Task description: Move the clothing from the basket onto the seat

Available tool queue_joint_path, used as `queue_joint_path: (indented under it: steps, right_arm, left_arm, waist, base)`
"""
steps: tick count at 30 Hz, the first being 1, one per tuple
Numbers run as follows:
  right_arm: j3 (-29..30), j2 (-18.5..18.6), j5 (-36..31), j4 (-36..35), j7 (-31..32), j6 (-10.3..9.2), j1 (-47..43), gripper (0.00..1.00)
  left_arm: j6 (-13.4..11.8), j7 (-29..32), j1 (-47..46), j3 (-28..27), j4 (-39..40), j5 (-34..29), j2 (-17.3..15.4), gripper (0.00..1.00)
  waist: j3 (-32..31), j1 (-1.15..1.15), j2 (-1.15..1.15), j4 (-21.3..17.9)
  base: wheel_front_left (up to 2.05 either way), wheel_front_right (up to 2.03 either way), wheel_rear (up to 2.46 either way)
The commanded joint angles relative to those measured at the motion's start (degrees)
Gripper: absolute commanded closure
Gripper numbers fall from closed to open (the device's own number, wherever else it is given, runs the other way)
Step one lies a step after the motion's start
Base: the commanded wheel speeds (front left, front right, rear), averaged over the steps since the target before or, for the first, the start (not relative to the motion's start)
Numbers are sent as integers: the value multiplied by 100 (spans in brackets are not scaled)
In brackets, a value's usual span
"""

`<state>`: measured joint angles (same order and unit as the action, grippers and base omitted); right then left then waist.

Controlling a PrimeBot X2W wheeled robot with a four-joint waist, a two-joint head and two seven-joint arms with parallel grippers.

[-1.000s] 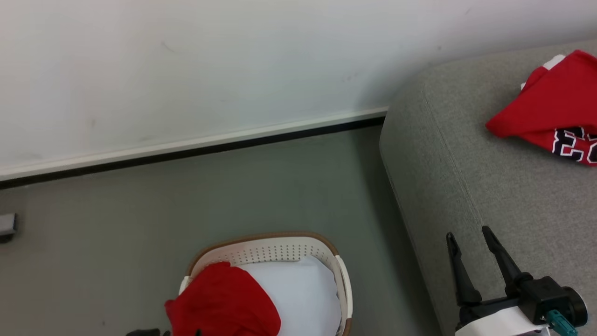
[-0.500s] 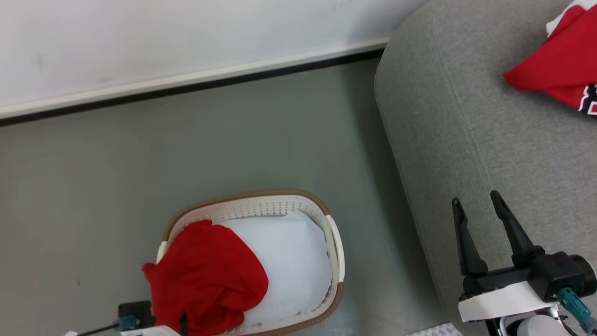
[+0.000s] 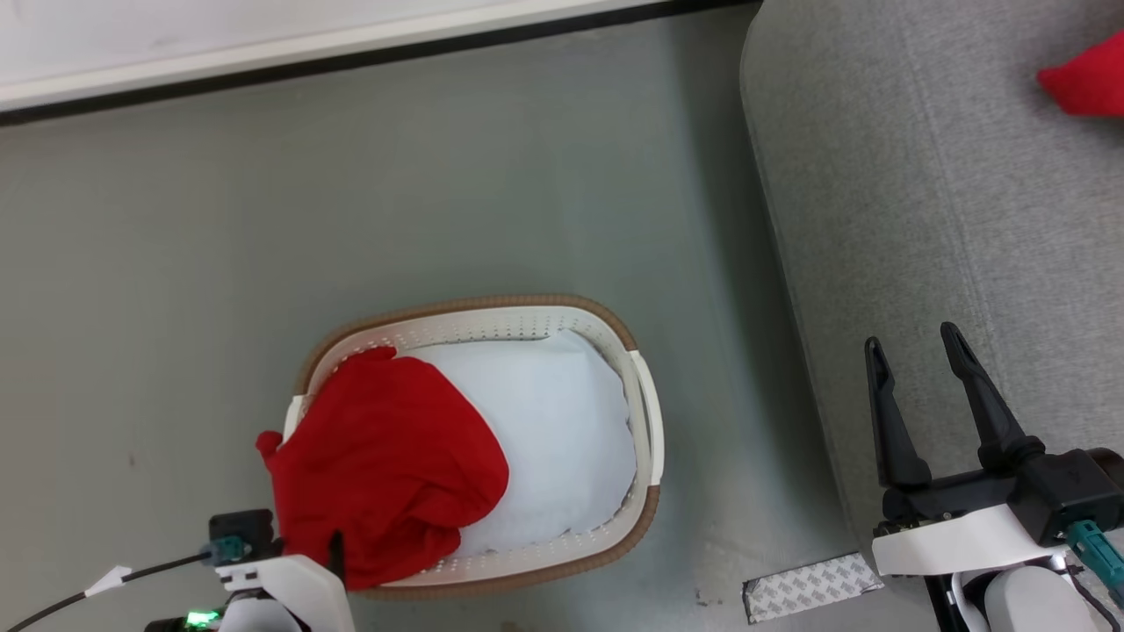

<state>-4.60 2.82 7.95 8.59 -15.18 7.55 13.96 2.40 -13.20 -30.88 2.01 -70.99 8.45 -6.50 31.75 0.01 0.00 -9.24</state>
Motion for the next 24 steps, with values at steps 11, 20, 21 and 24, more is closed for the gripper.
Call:
queue_joint_path:
  steps: [11, 20, 21, 24]
  right_arm:
    - [65, 14, -65, -103, 5, -13, 133, 0]
    - [90, 14, -88, -147, 5, -14, 187, 0]
    - [96, 14, -88, -148, 5, -13, 190, 0]
    - [100, 14, -80, -119, 5, -13, 196, 0]
  left_arm:
    - [-68, -89, -265, 68, -186, 128, -61, 0]
    - [-129, -97, -443, 161, -241, 158, 4, 0]
    - [-124, -99, -453, 175, -247, 160, 11, 20]
    - [-145, -98, -486, 222, -259, 161, 35, 86]
  waist:
    - [315, -1, 0, 83]
    - [510, -1, 0, 103]
    - [516, -1, 0, 109]
    - [504, -1, 0, 129]
  base:
    - [0, 0, 0]
    - [0, 0, 0]
    - [0, 0, 0]
    - [0, 0, 0]
